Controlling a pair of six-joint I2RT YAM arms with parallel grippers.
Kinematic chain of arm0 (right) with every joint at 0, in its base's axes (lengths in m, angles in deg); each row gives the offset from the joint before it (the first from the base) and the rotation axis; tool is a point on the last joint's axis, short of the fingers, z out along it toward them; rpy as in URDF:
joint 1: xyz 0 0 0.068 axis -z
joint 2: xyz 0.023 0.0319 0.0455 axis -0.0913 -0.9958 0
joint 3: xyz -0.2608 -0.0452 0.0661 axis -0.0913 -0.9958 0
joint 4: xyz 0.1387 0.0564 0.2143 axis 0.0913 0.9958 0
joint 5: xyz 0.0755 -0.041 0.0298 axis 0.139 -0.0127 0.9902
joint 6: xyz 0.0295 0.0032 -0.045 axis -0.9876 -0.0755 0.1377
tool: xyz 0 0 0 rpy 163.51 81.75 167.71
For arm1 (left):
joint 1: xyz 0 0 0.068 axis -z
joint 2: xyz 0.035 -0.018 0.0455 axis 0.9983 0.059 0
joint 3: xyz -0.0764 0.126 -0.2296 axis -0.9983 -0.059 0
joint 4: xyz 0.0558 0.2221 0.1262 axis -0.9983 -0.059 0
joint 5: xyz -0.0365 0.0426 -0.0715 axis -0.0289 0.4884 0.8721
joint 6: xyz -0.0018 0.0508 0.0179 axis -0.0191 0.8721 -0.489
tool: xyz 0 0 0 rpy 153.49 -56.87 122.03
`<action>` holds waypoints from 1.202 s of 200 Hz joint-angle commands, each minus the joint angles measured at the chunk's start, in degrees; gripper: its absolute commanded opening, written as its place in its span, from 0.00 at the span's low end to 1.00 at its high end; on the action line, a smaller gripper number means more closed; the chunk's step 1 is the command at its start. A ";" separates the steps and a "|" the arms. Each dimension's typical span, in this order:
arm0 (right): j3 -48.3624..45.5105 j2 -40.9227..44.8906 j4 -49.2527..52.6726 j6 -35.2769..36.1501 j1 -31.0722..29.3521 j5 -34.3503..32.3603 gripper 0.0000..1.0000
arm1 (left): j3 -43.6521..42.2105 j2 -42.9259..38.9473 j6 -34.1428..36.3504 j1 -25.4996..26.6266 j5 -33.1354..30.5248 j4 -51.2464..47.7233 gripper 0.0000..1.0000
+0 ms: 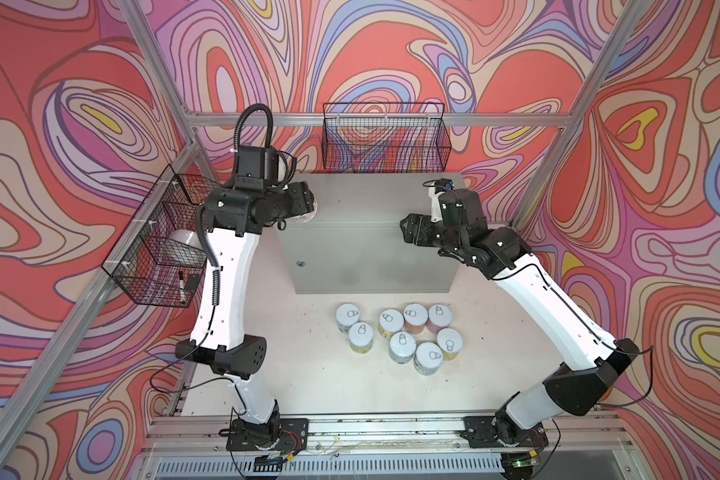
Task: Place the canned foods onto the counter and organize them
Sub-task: 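Lower the pink can toward the cans with the left gripper while the right descends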
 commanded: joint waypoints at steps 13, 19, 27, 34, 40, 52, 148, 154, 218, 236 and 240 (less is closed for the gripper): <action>-3.30 4.16 -1.44 0.82 -0.36 2.23 0.88 | -6.70 -11.28 2.84 1.36 -1.46 0.61 0.00; -4.68 5.17 -2.30 1.04 -0.45 3.51 0.88 | -9.54 -13.09 3.26 2.25 -1.92 -0.09 0.00; -6.44 6.32 -3.47 1.18 -0.45 4.81 0.88 | -13.51 -15.69 3.73 3.65 -2.80 -0.86 0.00; -7.74 7.22 -3.96 1.19 -0.53 5.95 0.88 | -18.02 -18.02 3.78 4.80 -4.16 -1.16 0.00; -8.93 7.90 -4.41 1.28 -0.84 6.62 0.88 | -21.70 -19.97 3.33 5.43 -4.61 -1.17 0.00; -11.15 8.97 -4.90 1.24 -1.63 7.10 0.88 | -28.51 -23.82 1.99 5.71 -4.36 -0.59 0.00; -20.74 13.06 -2.89 -0.64 -8.86 4.84 0.88 | -76.39 -38.47 -11.76 14.31 -11.08 18.61 0.00; -21.20 13.30 -2.88 -0.80 -8.93 4.84 0.88 | -78.28 -38.07 -12.27 14.61 -11.39 20.28 0.00; -24.47 15.18 -3.52 -1.24 -9.65 4.47 0.88 | -93.67 -33.11 -15.15 16.74 -15.43 41.03 0.00; -24.89 15.38 -3.45 -1.26 -9.73 4.47 0.88 | -95.73 -31.57 -14.95 17.44 -16.34 44.27 0.00; -25.13 15.41 -3.48 -1.26 -9.84 4.49 0.88 | -96.16 -31.27 -14.84 17.60 -16.66 44.85 0.00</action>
